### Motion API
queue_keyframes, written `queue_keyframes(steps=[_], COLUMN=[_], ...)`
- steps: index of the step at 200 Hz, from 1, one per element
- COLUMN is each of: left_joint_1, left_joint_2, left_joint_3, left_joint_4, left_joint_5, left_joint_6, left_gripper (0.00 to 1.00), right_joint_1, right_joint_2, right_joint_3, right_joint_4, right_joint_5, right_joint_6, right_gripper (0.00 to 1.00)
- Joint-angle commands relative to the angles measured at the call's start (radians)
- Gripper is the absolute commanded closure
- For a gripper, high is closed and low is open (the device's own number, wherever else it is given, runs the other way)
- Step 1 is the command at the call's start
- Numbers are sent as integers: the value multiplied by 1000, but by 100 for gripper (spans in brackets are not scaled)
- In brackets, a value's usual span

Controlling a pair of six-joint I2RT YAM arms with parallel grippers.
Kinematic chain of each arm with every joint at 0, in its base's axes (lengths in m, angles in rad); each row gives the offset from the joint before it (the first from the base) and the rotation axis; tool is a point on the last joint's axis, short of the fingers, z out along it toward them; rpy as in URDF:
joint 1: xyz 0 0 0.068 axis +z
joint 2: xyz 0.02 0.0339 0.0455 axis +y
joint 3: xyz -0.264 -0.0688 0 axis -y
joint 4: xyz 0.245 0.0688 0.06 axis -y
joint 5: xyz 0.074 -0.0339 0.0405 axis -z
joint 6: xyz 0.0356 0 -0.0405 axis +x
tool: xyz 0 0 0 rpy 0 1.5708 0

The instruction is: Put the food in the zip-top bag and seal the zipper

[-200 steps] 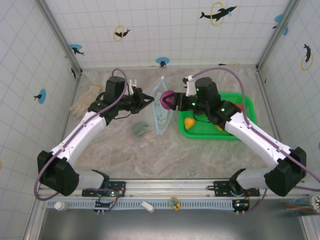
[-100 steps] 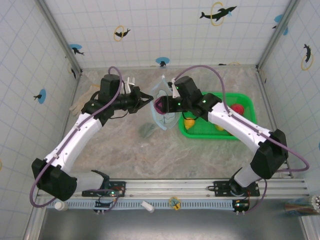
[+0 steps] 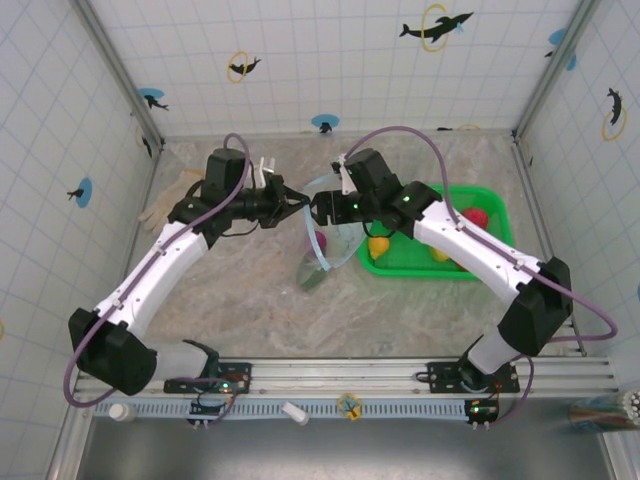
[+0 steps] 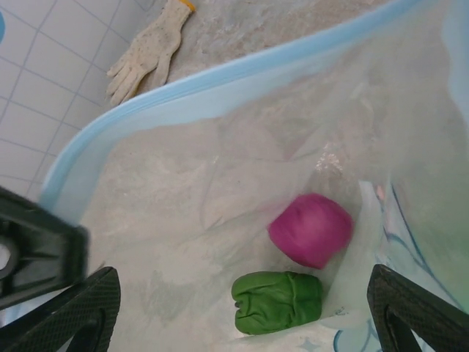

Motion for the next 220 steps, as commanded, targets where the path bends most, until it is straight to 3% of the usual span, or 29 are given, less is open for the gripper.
queue_keyframes(steps=[1, 64, 104, 128, 167, 220], left_joint_1=[7, 51, 52, 53, 57, 57], left_joint_2=[9, 10, 15, 18, 21, 164], left_joint_3=[-26, -10, 43, 98, 187, 527], left_joint_4=[41, 13, -80, -201, -373, -691], left_joint_5=[-6, -68, -82, -122, -189, -328], left_joint_6=[-19, 7, 48, 109, 154, 217], left_gripper=[100, 100, 100, 100, 100, 100], right_joint_1=[-10, -101, -189, -263, -268, -269], right_joint_2=[-70, -271, -392, -430, -426, -501], right_joint_3=[33, -133, -251, -311, -293, -394], right_joint_4=[4, 74, -18, -109, -225, -227], right_joint_5=[1, 0, 108, 136, 226, 266], right_joint_6=[-2, 26, 52, 43, -38, -80], right_gripper=[12, 17, 21, 21, 20, 19])
